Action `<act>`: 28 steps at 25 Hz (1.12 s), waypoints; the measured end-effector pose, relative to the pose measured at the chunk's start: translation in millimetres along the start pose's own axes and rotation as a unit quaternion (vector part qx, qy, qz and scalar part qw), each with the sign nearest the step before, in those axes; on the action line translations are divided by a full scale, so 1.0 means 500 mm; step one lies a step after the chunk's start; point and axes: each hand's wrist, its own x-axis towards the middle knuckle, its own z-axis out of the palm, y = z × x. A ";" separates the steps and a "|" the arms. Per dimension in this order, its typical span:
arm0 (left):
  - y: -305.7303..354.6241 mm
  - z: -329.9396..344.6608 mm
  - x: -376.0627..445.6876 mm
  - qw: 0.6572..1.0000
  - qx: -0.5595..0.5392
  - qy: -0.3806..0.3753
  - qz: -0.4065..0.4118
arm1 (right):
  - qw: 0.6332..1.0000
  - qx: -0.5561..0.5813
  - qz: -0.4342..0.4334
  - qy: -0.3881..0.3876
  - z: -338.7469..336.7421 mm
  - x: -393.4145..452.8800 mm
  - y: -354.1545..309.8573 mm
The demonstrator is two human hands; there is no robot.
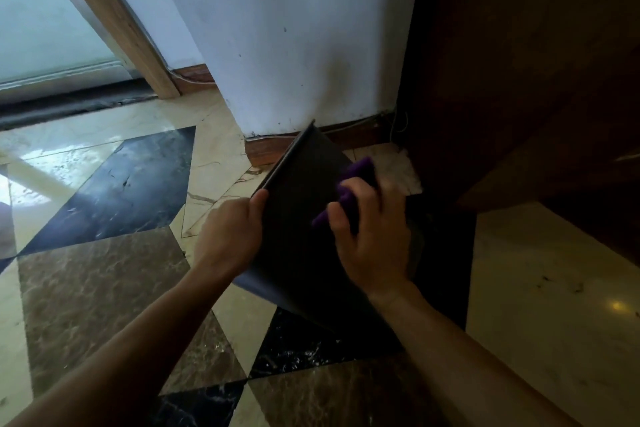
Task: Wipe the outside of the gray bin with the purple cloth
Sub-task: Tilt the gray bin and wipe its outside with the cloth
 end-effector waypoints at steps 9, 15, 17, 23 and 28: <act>-0.012 -0.019 -0.037 0.979 -0.170 -0.050 -0.105 | 0.973 -0.048 -0.066 -0.217 0.104 -0.043 -0.058; -0.040 -0.021 -0.036 0.978 -0.163 -0.037 -0.122 | 0.968 -0.052 -0.049 -0.239 0.110 -0.048 -0.030; -0.053 -0.020 -0.037 0.976 -0.162 -0.044 -0.140 | 0.965 -0.061 -0.038 -0.252 0.111 -0.048 -0.016; -0.074 -0.021 -0.043 0.969 -0.171 -0.050 -0.174 | 0.955 -0.109 -0.006 -0.275 0.092 -0.051 0.052; -0.082 -0.024 -0.045 0.961 -0.190 -0.059 -0.191 | 0.950 -0.143 0.047 -0.272 0.059 -0.063 0.131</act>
